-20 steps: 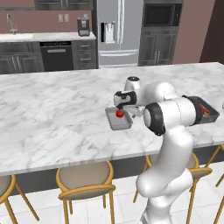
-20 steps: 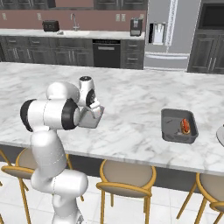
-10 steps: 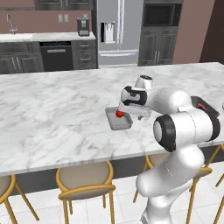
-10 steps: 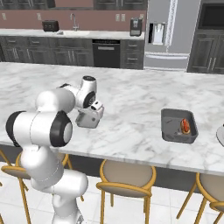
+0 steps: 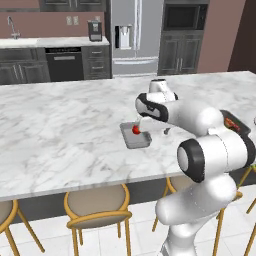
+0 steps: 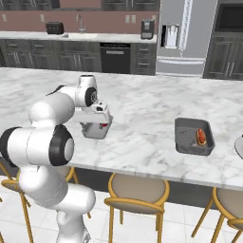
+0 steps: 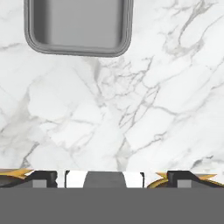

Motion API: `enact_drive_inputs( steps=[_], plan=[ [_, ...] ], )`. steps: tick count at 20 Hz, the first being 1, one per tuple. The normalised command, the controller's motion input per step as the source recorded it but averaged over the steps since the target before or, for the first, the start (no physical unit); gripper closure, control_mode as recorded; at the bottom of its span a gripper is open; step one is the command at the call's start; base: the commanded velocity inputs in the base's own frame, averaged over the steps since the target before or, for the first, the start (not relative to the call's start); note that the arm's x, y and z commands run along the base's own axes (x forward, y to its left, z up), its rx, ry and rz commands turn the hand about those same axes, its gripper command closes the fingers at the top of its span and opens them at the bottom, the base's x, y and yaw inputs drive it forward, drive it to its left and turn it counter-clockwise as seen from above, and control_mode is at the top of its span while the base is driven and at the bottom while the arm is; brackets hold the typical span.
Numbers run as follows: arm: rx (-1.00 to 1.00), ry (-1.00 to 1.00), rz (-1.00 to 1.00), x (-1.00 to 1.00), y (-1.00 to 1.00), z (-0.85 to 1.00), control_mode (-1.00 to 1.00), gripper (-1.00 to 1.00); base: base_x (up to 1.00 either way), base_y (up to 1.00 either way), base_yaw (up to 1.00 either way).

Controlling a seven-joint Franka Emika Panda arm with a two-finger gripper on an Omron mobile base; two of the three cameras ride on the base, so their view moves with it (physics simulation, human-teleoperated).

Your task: Place one cooked food and one vegetable from the large plate to each tupperware container.

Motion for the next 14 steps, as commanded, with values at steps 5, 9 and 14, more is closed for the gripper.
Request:
enact_drive_inputs(
  steps=[5,9,14],
  plan=[
    [-0.09,-0.27,0.1,-0.64,0.0,0.0,-1.0,-1.0,0.0,0.0,0.0],
    [0.3,-0.07,0.02,-0.16,-0.12,0.0,-1.0,-1.0,0.0,0.0,0.0],
    [0.04,-0.01,0.0,-0.1,0.04,0.0,-1.0,-1.0,0.0,0.0,0.0]
  ],
)
